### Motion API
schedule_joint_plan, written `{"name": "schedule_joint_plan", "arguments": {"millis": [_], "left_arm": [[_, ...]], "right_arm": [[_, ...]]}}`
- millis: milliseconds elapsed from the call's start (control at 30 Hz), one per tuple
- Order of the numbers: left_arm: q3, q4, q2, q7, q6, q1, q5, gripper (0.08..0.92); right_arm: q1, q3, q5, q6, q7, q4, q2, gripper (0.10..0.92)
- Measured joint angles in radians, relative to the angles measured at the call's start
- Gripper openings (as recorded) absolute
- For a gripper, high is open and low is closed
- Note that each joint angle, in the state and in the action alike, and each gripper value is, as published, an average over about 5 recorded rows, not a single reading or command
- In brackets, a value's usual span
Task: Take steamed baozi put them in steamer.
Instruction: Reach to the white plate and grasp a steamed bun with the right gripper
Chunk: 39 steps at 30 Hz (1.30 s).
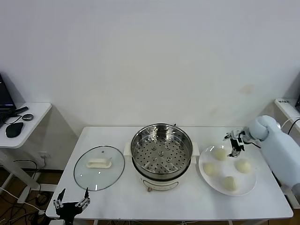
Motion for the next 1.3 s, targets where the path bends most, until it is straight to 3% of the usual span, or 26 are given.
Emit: {"name": "schedule_joint_plan", "arguments": {"millis": [1300], "left_arm": [[0.007,0.025,-0.004,0.0,0.004,-0.016,-0.003,0.823]], "right_arm": [[0.048,-0.002,-0.134,0.038,-0.01,-0.208,0.14,0.81]]}}
